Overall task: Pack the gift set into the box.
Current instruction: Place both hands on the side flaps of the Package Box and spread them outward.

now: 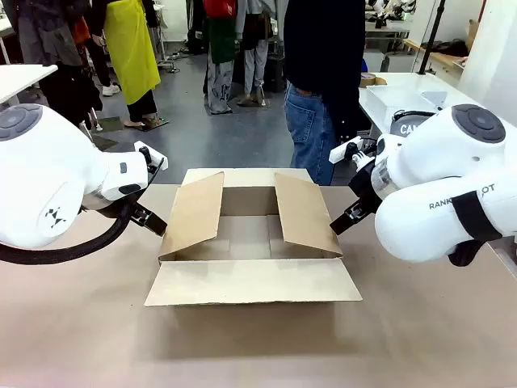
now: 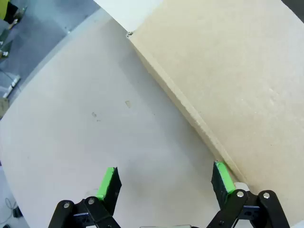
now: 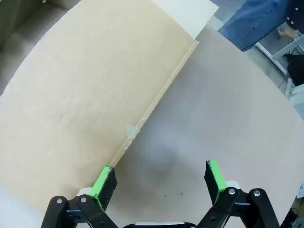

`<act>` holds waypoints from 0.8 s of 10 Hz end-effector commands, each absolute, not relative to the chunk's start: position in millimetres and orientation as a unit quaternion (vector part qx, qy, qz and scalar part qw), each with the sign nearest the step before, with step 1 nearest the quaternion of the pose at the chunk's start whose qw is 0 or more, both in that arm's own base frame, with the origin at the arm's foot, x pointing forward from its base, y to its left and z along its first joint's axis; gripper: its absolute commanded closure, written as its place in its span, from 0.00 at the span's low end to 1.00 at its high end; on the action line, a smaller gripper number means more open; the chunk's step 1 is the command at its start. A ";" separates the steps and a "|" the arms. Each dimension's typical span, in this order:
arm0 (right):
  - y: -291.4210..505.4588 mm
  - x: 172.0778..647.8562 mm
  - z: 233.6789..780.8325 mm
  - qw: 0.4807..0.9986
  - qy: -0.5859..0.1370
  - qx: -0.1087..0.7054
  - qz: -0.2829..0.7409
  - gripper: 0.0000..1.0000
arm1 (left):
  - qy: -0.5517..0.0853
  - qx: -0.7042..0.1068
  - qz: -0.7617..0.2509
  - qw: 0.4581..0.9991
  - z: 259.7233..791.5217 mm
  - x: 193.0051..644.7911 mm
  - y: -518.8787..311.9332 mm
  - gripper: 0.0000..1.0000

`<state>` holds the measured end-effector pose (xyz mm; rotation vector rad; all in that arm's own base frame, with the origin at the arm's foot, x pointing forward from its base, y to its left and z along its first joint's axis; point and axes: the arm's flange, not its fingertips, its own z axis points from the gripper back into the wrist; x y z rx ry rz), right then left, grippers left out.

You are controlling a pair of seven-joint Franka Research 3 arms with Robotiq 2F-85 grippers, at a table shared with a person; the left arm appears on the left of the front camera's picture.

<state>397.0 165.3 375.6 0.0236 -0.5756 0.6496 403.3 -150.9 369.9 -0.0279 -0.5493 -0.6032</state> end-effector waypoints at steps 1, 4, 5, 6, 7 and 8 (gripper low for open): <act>165.3 397.0 375.6 0.907 -0.279 0.011 0.315 0.00 | -0.267 -0.014 -0.293 0.918 370.1 403.3 -150.9 0.00; 165.3 397.0 375.6 0.907 -0.279 0.011 0.315 0.00 | -0.267 -0.014 -0.293 0.918 370.1 403.3 -150.9 0.00; 165.3 397.0 375.6 0.907 -0.279 0.011 0.315 0.00 | -0.267 -0.014 -0.293 0.918 370.1 403.3 -150.9 0.00; 165.3 397.0 375.6 0.907 -0.279 0.011 0.315 0.00 | -0.267 -0.014 -0.293 0.918 370.1 403.3 -150.9 0.00; 165.3 397.0 375.6 0.907 -0.279 0.011 0.315 0.00 | -0.267 -0.014 -0.293 0.918 370.1 403.3 -150.9 0.00; 165.3 397.0 375.6 0.907 -0.279 0.011 0.315 0.00 | -0.267 -0.014 -0.293 0.918 370.1 403.3 -150.9 0.00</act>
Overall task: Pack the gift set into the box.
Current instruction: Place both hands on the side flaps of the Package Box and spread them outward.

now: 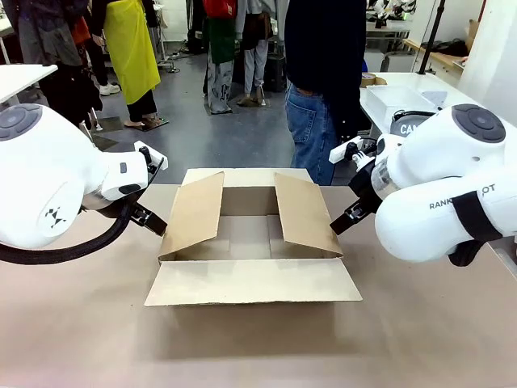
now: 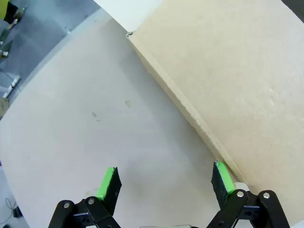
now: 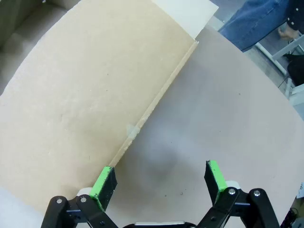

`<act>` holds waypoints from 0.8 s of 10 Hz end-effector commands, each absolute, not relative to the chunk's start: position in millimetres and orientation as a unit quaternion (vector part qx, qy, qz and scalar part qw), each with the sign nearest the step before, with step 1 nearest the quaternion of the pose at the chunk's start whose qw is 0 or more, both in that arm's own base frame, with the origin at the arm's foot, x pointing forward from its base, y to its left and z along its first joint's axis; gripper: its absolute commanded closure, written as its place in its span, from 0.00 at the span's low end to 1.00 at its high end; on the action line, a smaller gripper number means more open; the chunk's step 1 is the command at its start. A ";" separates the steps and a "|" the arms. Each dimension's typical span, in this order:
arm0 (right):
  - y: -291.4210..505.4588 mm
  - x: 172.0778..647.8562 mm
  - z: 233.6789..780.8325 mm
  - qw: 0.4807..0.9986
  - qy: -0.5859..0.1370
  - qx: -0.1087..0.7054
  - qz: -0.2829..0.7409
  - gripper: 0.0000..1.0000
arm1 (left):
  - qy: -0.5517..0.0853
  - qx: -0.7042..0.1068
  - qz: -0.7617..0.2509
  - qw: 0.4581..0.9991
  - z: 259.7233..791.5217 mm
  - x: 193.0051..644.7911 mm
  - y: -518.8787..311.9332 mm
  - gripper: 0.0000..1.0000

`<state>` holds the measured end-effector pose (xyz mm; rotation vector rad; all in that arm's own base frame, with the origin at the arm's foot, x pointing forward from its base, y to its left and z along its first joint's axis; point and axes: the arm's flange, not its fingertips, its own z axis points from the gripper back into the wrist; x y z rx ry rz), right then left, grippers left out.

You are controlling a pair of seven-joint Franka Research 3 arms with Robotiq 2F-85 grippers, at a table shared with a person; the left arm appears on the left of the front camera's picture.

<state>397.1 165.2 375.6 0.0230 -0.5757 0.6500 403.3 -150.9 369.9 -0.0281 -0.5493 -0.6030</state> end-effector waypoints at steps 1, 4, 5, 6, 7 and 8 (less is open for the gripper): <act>165.3 397.0 375.6 0.907 -0.279 0.011 0.315 0.00 | -0.267 -0.014 -0.293 0.918 370.1 403.3 -150.9 0.00; 165.3 397.0 375.6 0.907 -0.279 0.011 0.315 0.00 | -0.267 -0.014 -0.293 0.918 370.1 403.3 -150.9 0.00; 165.3 397.0 375.6 0.907 -0.279 0.011 0.315 0.00 | -0.267 -0.014 -0.293 0.918 370.1 403.3 -150.9 0.00; 165.3 397.0 375.6 0.907 -0.279 0.011 0.315 0.00 | -0.267 -0.014 -0.293 0.918 370.1 403.3 -150.9 0.00; 165.2 397.1 375.6 0.907 -0.279 0.011 0.315 0.00 | -0.267 -0.014 -0.293 0.918 369.9 403.3 -150.9 0.00; 156.4 386.0 416.0 0.901 -0.312 0.008 0.302 0.00 | -0.297 -0.044 -0.302 0.905 410.3 393.6 -129.3 0.00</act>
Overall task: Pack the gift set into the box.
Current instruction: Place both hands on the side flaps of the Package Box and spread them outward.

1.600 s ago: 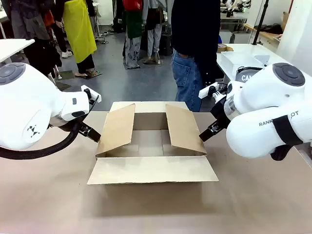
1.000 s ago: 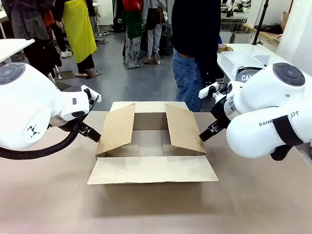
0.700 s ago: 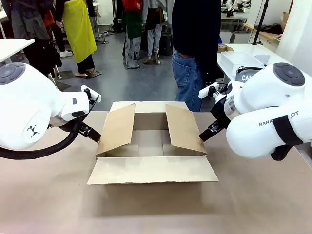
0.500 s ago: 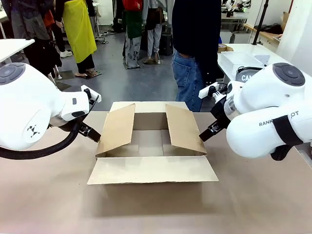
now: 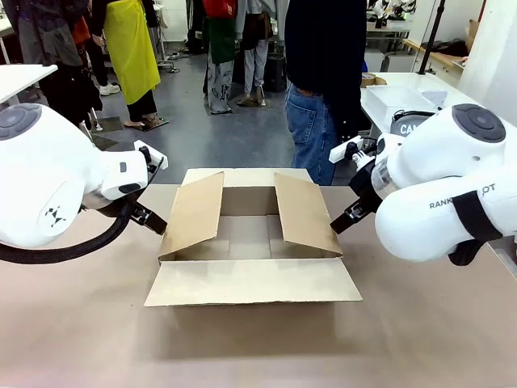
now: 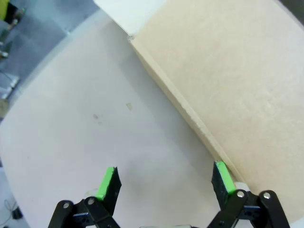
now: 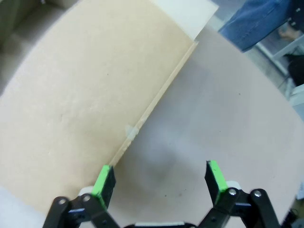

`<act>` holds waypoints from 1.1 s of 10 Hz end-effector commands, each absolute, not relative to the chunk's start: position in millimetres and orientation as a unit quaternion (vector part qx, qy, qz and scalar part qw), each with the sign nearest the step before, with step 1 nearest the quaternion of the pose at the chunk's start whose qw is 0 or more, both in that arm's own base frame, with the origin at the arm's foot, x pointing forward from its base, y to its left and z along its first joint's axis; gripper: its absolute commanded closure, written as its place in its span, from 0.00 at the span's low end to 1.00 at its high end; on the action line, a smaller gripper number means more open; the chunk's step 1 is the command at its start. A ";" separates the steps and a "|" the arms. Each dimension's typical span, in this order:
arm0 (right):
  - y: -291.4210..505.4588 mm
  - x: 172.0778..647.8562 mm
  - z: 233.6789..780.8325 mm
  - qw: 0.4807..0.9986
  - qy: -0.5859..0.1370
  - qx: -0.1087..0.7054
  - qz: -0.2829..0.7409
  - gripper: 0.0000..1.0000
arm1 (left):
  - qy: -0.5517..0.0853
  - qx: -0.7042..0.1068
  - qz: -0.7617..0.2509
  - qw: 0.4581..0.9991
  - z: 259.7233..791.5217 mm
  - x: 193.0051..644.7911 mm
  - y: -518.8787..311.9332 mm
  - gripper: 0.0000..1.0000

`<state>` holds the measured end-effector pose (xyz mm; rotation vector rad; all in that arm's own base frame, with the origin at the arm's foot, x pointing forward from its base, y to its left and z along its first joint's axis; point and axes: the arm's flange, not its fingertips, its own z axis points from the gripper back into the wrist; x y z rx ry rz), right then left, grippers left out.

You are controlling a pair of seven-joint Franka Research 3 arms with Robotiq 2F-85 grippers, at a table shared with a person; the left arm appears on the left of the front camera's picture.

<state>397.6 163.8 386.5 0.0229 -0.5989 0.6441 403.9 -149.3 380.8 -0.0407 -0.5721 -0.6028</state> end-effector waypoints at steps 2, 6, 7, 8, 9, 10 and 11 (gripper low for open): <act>121.6 344.8 506.6 0.917 -0.322 0.044 0.231 0.00 | -0.337 -0.011 -0.213 0.917 507.0 361.3 -65.3 0.00; 15.2 268.1 547.9 0.919 -0.291 0.261 0.042 0.00 | -0.355 -0.266 -0.334 0.832 535.0 299.3 -1.0 0.00; -31.5 245.6 544.6 0.894 -0.307 0.325 -0.010 0.00 | -0.345 -0.334 -0.293 0.827 518.1 296.1 36.5 0.00; -76.8 222.8 533.8 0.866 -0.332 0.370 -0.064 0.00 | -0.344 -0.406 -0.236 0.813 494.7 291.5 78.0 0.00; -115.5 204.8 516.0 0.835 -0.353 0.405 -0.119 0.00 | -0.349 -0.457 -0.162 0.802 464.9 284.5 119.5 0.00; -141.0 195.8 495.2 0.815 -0.357 0.428 -0.159 0.00 | -0.347 -0.490 -0.085 0.795 437.8 279.0 143.2 0.00; -159.9 198.1 468.8 0.807 -0.340 0.444 -0.191 0.00 | -0.364 -0.535 -0.020 0.763 412.4 269.1 162.1 0.00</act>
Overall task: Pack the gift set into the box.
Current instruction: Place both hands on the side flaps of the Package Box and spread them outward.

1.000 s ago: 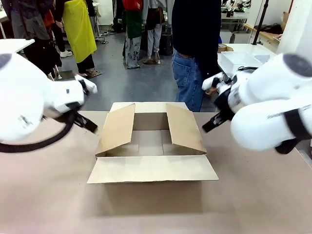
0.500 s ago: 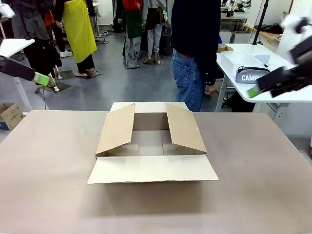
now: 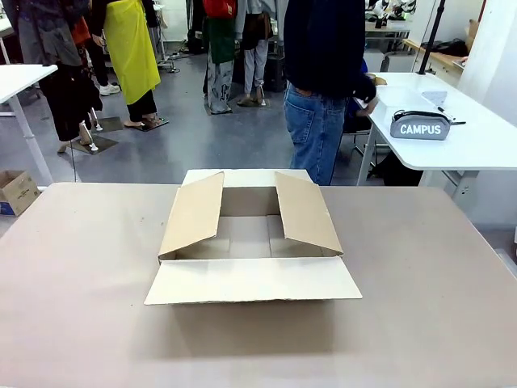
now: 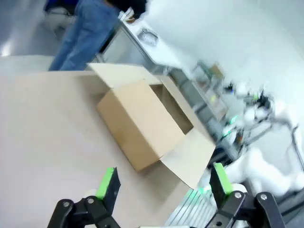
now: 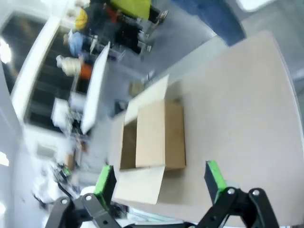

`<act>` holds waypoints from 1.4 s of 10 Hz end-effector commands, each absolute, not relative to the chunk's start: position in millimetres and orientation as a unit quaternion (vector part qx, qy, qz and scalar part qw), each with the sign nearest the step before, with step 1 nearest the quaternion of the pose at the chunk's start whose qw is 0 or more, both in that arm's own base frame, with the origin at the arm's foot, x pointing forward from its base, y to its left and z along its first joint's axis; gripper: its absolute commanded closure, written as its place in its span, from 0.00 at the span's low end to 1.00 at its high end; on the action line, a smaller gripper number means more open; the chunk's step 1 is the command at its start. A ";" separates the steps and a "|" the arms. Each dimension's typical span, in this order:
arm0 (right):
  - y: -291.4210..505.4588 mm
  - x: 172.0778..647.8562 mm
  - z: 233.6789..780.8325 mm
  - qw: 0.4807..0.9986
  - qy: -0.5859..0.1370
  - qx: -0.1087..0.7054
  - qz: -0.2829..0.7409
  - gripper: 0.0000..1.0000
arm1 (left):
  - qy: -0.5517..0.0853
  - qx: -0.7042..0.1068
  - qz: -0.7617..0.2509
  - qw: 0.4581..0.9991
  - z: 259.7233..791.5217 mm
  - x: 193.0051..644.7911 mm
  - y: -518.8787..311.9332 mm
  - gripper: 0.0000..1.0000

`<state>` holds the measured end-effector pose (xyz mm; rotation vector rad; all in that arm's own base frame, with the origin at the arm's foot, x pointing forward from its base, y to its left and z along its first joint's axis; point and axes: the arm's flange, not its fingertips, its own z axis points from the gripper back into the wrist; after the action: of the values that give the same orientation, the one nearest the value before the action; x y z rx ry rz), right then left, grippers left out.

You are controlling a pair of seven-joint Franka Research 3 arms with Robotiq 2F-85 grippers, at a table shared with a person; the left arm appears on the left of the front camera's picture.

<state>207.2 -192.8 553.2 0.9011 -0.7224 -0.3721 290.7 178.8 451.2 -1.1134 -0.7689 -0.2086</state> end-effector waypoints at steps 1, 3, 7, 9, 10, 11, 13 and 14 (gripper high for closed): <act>-168.0 206.8 444.3 0.802 -0.317 0.461 -0.208 0.00 | -0.388 -0.562 0.034 0.730 396.7 261.8 176.9 0.00; -182.0 226.8 387.3 0.782 -0.268 0.509 -0.240 0.00 | -0.429 -0.593 0.090 0.675 383.6 264.8 180.1 0.00; -249.8 218.5 459.2 0.791 -0.288 0.478 -0.251 0.00 | -0.391 -0.586 0.089 0.704 390.9 269.8 244.3 0.00; -249.8 218.5 459.2 0.791 -0.288 0.478 -0.251 0.00 | -0.391 -0.586 0.089 0.704 390.9 269.8 244.3 0.00; -252.9 224.7 456.1 0.795 -0.275 0.475 -0.258 0.00 | -0.382 -0.595 0.097 0.700 385.7 271.7 244.1 0.00; -210.8 253.9 473.6 0.834 -0.268 0.433 -0.214 0.00 | -0.350 -0.582 0.047 0.732 408.1 288.3 217.1 0.00; -93.1 316.6 510.9 0.889 -0.254 0.375 -0.069 0.00 | -0.287 -0.592 -0.092 0.747 468.2 337.2 123.9 0.00; -34.4 339.8 513.0 0.905 -0.226 0.360 -0.010 0.00 | -0.234 -0.597 -0.152 0.753 483.4 357.7 72.2 0.00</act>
<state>312.2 -85.7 514.6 0.7886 -0.4641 -0.1373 338.2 107.4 456.9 -1.2841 -0.5793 -0.1987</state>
